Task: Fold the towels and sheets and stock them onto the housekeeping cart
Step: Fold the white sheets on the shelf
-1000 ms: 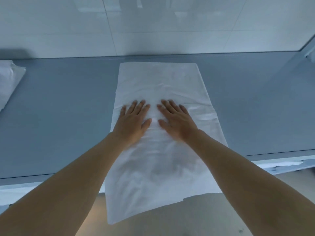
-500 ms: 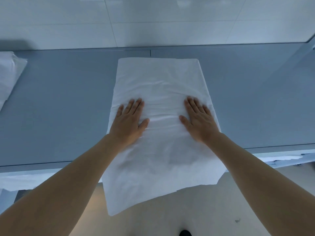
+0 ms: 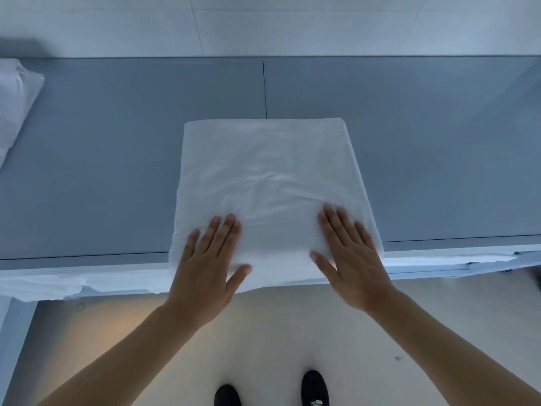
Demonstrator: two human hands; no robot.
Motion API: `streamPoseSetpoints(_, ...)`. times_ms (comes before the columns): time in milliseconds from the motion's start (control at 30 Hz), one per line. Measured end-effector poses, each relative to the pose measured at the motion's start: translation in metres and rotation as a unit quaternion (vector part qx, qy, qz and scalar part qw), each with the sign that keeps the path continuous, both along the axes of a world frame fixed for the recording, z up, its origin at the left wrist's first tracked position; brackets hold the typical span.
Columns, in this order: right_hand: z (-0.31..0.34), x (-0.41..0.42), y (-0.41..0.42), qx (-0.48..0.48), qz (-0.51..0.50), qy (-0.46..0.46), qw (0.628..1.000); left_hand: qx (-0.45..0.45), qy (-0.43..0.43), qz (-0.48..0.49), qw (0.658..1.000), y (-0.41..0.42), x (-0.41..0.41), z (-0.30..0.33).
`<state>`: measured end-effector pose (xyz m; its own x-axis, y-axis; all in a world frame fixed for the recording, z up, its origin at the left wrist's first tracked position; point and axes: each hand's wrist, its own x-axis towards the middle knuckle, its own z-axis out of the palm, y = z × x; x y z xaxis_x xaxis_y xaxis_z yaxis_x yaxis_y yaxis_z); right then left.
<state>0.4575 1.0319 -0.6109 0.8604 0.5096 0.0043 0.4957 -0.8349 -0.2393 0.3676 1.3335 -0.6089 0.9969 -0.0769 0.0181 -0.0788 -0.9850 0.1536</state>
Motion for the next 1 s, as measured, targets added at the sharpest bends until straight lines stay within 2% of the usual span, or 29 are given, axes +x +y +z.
streamPoseSetpoints(233, 0.009, 0.022, -0.004, -0.063, 0.051, -0.019, 0.997, 0.06, -0.014, -0.056, 0.996, 0.022, 0.02, 0.012)
streamPoseSetpoints(367, 0.013, 0.047, 0.005, -0.076, 0.113, -0.002, 0.991, 0.052, 0.01, -0.055, 0.997, 0.025, 0.024, 0.004)
streamPoseSetpoints(500, 0.009, 0.04, 0.005, -0.078, 0.126, -0.011, 0.989, 0.055, 0.022, -0.063, 0.996, 0.028, 0.016, 0.002)
streamPoseSetpoints(700, 0.008, 0.03, 0.005, -0.068, 0.127, -0.046, 0.988, 0.068, -0.023, -0.043, 0.997, 0.019, 0.011, 0.004)
streamPoseSetpoints(1000, 0.014, 0.011, 0.006, -0.134, 0.143, -0.072, 0.978, 0.161, -0.088, -0.069, 0.981, 0.012, -0.001, 0.011)
